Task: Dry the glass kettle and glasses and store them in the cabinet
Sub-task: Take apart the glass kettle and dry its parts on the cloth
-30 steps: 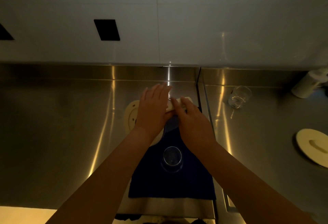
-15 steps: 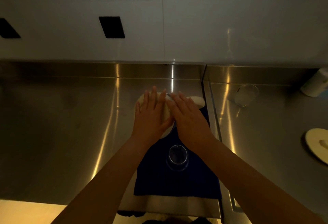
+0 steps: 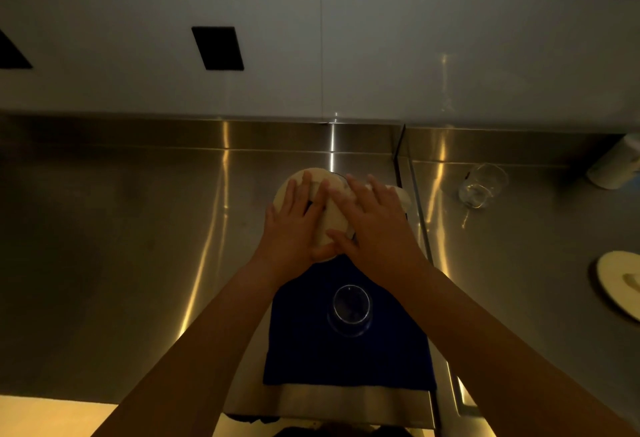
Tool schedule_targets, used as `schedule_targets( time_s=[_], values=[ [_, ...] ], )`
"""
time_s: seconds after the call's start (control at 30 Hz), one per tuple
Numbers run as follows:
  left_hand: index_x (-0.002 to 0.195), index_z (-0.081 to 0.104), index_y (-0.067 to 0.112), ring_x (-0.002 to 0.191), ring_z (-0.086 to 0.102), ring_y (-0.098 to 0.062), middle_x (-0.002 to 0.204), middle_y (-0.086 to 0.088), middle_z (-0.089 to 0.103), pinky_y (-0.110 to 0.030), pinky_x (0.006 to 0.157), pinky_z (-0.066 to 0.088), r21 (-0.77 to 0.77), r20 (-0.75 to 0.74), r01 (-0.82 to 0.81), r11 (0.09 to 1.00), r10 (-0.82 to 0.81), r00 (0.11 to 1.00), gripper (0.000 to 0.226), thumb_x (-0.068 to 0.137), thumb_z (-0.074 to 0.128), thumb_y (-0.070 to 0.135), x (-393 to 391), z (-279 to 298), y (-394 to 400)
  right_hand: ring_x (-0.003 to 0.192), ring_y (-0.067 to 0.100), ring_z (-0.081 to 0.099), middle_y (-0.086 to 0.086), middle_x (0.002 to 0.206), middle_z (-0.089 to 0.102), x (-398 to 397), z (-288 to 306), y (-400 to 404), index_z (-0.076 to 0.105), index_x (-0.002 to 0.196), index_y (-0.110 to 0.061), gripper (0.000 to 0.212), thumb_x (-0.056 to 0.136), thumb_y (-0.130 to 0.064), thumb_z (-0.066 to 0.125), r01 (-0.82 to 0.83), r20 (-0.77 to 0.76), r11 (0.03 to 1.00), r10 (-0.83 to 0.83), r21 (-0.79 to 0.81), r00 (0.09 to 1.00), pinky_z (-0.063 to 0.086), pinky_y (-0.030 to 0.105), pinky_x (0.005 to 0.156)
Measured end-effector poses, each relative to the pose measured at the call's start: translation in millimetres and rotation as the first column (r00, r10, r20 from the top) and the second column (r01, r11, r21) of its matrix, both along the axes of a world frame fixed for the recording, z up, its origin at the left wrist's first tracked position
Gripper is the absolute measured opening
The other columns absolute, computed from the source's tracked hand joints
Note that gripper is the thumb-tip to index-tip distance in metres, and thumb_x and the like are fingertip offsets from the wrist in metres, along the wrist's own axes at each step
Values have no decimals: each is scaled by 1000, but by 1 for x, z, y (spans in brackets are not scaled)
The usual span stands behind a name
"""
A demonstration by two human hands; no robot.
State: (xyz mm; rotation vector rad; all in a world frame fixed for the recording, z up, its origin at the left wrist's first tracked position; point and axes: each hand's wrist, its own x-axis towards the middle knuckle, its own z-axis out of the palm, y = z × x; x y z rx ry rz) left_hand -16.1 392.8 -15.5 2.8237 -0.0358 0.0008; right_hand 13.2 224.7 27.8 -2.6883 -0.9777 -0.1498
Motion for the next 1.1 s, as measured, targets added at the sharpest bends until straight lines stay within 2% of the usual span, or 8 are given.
schedule_targets(
  time_s=[0.1, 0.2, 0.33, 0.43, 0.57, 0.67, 0.97, 1.1],
  values=[
    [132, -32, 44, 139, -30, -17, 146, 10, -41, -62, 110, 5, -42, -48, -4, 999, 2, 999, 109, 63, 43, 82, 1, -1, 4, 139, 32, 12, 5, 154, 18, 8, 5, -2, 25, 147, -30, 78, 82, -63, 53, 11, -13, 992, -13, -128, 1000, 15, 54, 112],
    [138, -28, 37, 135, -36, -19, 142, 9, -45, -59, 112, 9, -99, -86, -4, 995, -5, 996, 127, 59, 64, 74, 1, -4, 7, 139, 32, 8, 5, 154, 10, 16, 9, -6, 16, 148, -31, 94, 73, -70, 57, -7, -49, 973, -5, -229, 999, 13, 54, 112],
    [140, -23, 39, 132, -39, -17, 139, 13, -45, -56, 113, 9, -199, -76, 29, 980, -45, 996, 129, 57, 72, 69, 9, -3, 8, 139, 31, 7, 11, 151, 9, 19, 9, -5, 13, 148, -31, 100, 69, -69, 63, -28, -30, 962, 20, -270, 999, 6, 53, 114],
    [146, -11, 43, 135, -36, -16, 145, 16, -40, -56, 111, 13, -257, -77, 49, 965, -71, 995, 128, 56, 76, 65, 16, -2, 9, 138, 30, 10, 13, 149, 13, 22, 7, -3, 15, 148, -32, 103, 67, -69, 65, -8, -36, 969, -1, -246, 999, 3, 52, 115],
    [150, 6, 38, 138, -28, -15, 157, 10, -16, -55, 111, 18, -268, -21, 75, 960, -83, 996, 118, 59, 79, 59, 23, 2, 3, 132, 28, 19, 12, 144, 24, 31, 3, -5, 29, 144, -33, 99, 61, -69, 69, 46, -48, 987, -54, -151, 997, 13, 48, 113],
    [151, 12, 31, 142, -19, -19, 160, 4, -4, -63, 111, 20, -238, 1, 95, 967, -97, 995, 113, 62, 76, 59, 27, 4, -5, 126, 27, 26, 12, 137, 35, 37, -1, -13, 41, 139, -32, 94, 57, -70, 69, 55, -62, 997, -59, -55, 996, 21, 42, 108],
    [151, 15, 27, 145, -11, -16, 160, 5, -5, -64, 111, 18, -171, -14, 132, 976, -136, 991, 107, 67, 77, 52, 27, 15, -10, 121, 28, 34, 11, 132, 41, 40, -10, -24, 50, 133, -33, 87, 57, -75, 56, 91, -122, 992, -80, 87, 989, 33, 40, 100],
    [149, 9, 34, 144, -12, -14, 159, 6, -7, -63, 112, 13, -113, -23, 139, 984, -143, 989, 107, 68, 76, 51, 27, 22, 1, 121, 26, 33, 10, 132, 41, 38, -12, -16, 51, 132, -30, 86, 58, -71, 63, 91, -151, 982, -66, 167, 986, 32, 39, 99]
  ],
)
